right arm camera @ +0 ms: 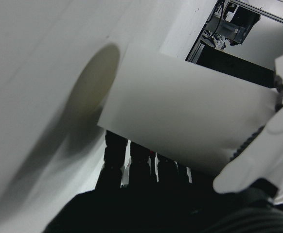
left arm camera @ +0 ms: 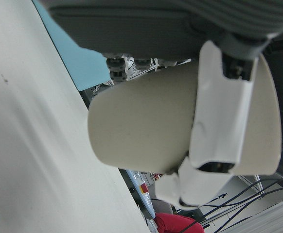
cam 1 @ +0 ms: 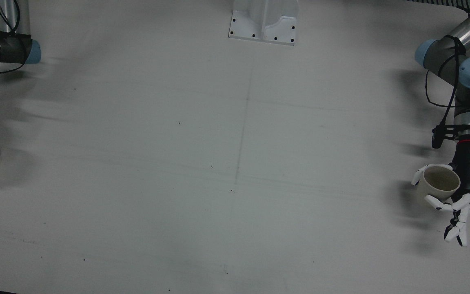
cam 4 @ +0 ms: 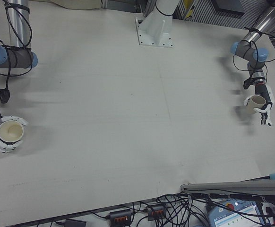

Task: Pour water
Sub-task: 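Grasp the farther cup with the right hand and lift it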

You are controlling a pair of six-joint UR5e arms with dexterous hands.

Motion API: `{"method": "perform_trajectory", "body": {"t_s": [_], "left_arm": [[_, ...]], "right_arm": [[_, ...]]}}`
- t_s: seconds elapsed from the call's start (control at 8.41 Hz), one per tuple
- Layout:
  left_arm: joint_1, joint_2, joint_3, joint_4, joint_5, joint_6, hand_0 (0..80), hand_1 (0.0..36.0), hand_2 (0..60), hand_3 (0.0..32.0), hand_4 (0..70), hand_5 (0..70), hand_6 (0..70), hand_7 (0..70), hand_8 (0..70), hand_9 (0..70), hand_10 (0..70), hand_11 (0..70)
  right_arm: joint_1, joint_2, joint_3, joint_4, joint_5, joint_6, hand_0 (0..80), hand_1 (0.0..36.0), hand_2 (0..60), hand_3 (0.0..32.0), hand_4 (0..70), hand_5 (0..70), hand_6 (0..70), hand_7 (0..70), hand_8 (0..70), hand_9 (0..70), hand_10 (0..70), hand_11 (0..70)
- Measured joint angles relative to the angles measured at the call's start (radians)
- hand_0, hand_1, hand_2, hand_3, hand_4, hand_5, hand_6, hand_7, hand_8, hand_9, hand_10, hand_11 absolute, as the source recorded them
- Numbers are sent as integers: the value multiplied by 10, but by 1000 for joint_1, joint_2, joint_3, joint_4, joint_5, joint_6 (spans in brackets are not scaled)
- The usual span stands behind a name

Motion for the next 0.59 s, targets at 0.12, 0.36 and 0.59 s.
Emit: {"method": "perform_trajectory", "body": {"t_s": [0.12, 0.36, 0.59], "left_arm": [[-1, 0, -2, 0, 0, -1, 753, 360, 600, 0, 601, 700, 108, 140, 27, 29, 63, 120], [-4, -1, -20, 4, 1, -3, 779, 360, 600, 0, 603, 700, 110, 146, 32, 34, 62, 119], [-4, -2, -73, 40, 2, -3, 793, 360, 600, 0, 608, 700, 114, 153, 31, 39, 66, 124]], "right_arm": [[2, -3, 8, 3, 3, 8, 404, 56, 280, 0, 389, 404, 367, 589, 377, 542, 352, 496], [27, -41, 111, -2, 0, 17, 461, 98, 289, 0, 401, 438, 367, 592, 355, 515, 321, 460], [86, -109, 301, -71, -18, 12, 471, 121, 307, 0, 402, 462, 379, 603, 346, 503, 296, 430]]}}
